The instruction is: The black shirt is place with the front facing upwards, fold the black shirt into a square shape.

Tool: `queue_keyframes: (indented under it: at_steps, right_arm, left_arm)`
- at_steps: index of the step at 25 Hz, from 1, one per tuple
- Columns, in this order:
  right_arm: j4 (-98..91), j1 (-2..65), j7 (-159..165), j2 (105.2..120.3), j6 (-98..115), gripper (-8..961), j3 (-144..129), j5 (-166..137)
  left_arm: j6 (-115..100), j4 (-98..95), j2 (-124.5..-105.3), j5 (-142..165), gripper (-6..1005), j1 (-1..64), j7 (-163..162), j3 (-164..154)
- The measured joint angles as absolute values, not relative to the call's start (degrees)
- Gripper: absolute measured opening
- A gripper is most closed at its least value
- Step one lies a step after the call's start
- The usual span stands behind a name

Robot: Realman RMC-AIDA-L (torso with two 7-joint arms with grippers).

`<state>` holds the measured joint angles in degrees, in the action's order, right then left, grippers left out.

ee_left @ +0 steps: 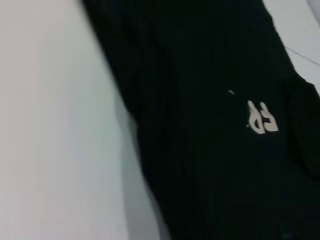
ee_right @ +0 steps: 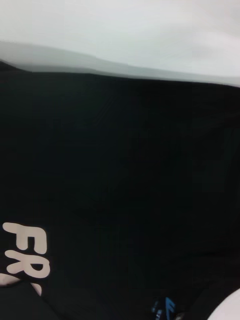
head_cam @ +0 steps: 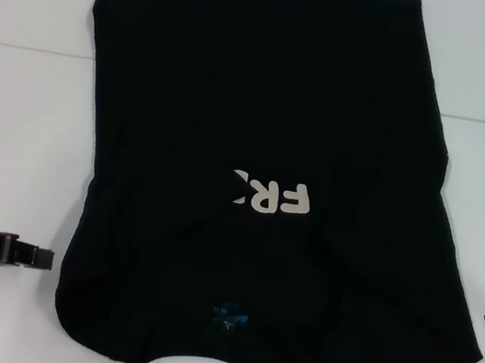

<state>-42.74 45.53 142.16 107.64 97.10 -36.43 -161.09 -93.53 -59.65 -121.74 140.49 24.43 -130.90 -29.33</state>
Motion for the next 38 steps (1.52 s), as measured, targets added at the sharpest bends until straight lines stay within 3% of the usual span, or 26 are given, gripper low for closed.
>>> queue_keyframes:
  at_steps: [7, 13, 18, 29, 32, 35, 38]
  right_arm:
    - [-42.50, 45.13, 141.38, 107.44, 96.35, 944, -36.47, -161.21]
    - [-43.00, 44.87, 140.67, 107.20, 95.86, 944, -36.18, -161.29]
    - [-43.29, 44.40, 139.98, 106.83, 95.78, 944, -34.61, -161.26]
    - [-43.77, 43.19, 137.58, 106.67, 95.22, 944, -29.75, -160.54]
    - [-43.77, 42.65, 137.23, 106.52, 94.73, 944, -28.35, -159.90]
    - [-43.80, 41.67, 136.93, 106.20, 94.20, 944, -27.55, -157.75]
    - [-43.86, 40.28, 136.72, 105.79, 92.79, 944, -27.05, -154.13]
  left_arm:
    - [-94.53, -59.25, -120.66, 139.59, 120, 25.88, -126.56, -29.02]
    - [-95.44, -49.56, -116.41, 130.93, 190, 28.84, -122.63, -26.16]
    - [-102.90, -44.59, -113.13, 119.62, 380, 29.07, -111.84, -20.28]
    - [-102.03, -48.16, -112.39, 120.92, 623, 28.94, -105.53, -22.92]
    - [-101.72, -54.58, -112.74, 123.82, 850, 29.33, -108.04, -25.93]
    - [-100.43, -62.28, -113.29, 129.94, 866, 30.30, -114.67, -32.41]
    - [-99.62, -70.05, -115.10, 137.09, 876, 31.63, -120.94, -38.28]
